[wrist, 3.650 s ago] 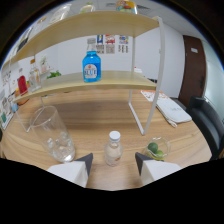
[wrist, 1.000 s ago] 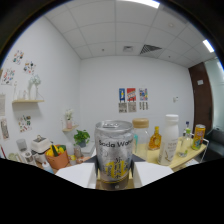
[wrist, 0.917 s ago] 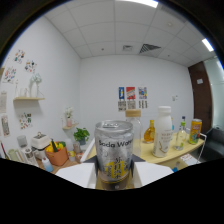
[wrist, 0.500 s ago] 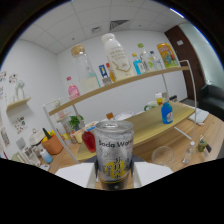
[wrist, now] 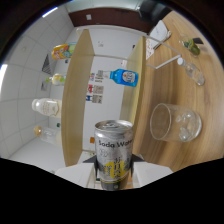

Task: Make me a cup of Mojito.

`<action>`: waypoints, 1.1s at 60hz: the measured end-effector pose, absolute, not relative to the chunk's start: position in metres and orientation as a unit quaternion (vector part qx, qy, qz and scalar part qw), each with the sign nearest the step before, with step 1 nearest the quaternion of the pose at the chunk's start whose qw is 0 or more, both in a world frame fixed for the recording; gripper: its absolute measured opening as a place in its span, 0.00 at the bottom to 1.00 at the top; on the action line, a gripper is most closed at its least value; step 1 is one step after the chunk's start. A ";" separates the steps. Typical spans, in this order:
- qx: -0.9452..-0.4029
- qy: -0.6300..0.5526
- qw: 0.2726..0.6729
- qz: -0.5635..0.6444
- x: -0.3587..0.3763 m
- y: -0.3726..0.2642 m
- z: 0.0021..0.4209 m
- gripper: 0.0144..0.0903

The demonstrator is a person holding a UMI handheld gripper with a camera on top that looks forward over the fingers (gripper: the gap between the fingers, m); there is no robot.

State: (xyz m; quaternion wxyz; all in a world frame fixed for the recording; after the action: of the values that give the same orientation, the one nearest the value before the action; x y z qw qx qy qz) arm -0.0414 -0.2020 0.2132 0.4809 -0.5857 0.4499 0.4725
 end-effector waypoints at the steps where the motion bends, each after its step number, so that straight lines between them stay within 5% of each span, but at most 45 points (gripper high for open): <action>1: -0.575 0.457 0.475 0.484 -0.041 -0.202 0.215 0.48; 19: -0.374 0.574 0.349 0.640 -0.017 -0.198 0.230 0.47; 32: -0.340 0.577 0.325 0.667 -0.020 -0.196 0.239 0.48; 40: -0.391 0.556 0.372 0.633 -0.019 -0.197 0.242 0.48; 56: -0.660 0.313 0.610 0.307 -0.016 -0.203 0.251 0.48; 66: -0.731 0.145 0.650 0.152 -0.044 -0.200 0.225 0.48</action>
State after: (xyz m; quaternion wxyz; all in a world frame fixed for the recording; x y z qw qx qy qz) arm -0.0438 -0.2000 0.2246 0.6499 -0.7305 0.1445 0.1520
